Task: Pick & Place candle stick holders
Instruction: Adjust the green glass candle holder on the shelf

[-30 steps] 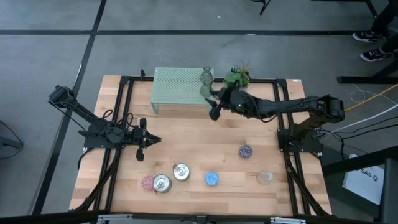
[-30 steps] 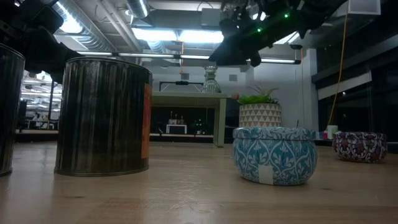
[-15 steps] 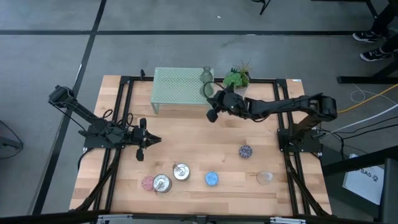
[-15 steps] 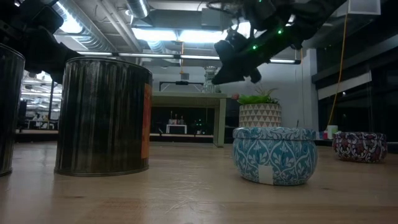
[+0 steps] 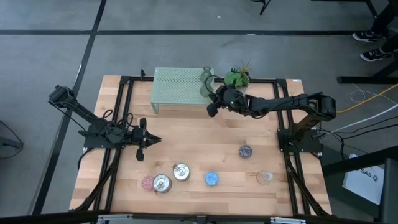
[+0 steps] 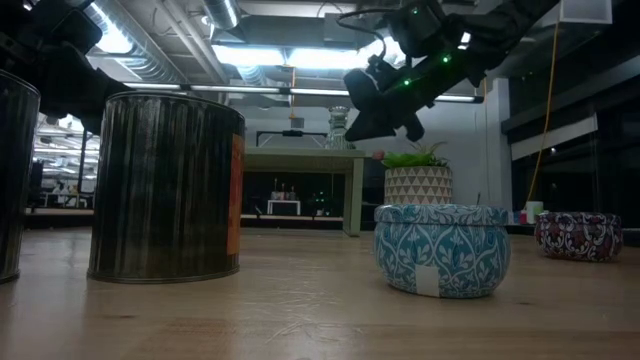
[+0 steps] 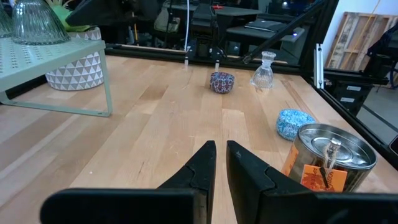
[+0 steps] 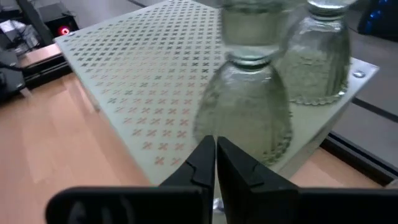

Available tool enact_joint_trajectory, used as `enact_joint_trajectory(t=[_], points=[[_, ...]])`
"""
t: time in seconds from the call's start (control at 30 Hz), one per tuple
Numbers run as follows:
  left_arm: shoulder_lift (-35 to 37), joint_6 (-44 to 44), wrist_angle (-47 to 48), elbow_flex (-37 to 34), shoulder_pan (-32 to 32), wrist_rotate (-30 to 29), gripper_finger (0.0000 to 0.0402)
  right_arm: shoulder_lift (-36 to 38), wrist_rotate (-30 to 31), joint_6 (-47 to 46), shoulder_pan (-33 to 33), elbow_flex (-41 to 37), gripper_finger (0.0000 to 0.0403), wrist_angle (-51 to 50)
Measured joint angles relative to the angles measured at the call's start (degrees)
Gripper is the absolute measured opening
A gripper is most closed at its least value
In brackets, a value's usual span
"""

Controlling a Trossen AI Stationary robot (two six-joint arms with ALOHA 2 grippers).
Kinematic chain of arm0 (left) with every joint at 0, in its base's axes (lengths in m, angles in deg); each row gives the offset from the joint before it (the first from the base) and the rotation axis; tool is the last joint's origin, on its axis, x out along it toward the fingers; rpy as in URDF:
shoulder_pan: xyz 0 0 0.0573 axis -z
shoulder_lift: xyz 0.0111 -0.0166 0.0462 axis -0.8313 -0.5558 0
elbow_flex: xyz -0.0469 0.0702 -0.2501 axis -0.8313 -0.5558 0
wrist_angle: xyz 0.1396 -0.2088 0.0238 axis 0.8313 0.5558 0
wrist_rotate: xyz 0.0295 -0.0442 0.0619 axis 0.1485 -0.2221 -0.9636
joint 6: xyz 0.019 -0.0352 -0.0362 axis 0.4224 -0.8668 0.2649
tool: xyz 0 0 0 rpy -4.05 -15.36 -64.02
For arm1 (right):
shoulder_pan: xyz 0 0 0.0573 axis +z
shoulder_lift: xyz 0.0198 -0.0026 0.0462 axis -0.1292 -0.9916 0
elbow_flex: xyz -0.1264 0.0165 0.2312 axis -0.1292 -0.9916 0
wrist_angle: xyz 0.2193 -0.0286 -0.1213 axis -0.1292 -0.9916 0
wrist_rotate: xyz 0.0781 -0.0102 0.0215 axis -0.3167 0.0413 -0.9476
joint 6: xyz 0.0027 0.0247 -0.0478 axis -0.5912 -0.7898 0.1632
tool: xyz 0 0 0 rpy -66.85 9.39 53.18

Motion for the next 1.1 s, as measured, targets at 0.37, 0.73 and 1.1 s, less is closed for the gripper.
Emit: enact_joint_trajectory(t=[0.37,0.73,1.1], points=[[0.0,-0.02,0.0,-0.02,0.0,0.0,0.0031,0.3,-0.27,-0.22,-1.29,0.0,0.0018,0.06],[0.0,0.0,0.0,-0.02,0.02,0.0,0.0031,0.34,0.81,-0.13,3.34,0.02,0.0018,2.79],[-0.01,-0.01,-0.01,-0.02,0.02,0.0,0.0031,-2.43,-1.53,-0.18,0.51,0.0,0.0018,5.77]])
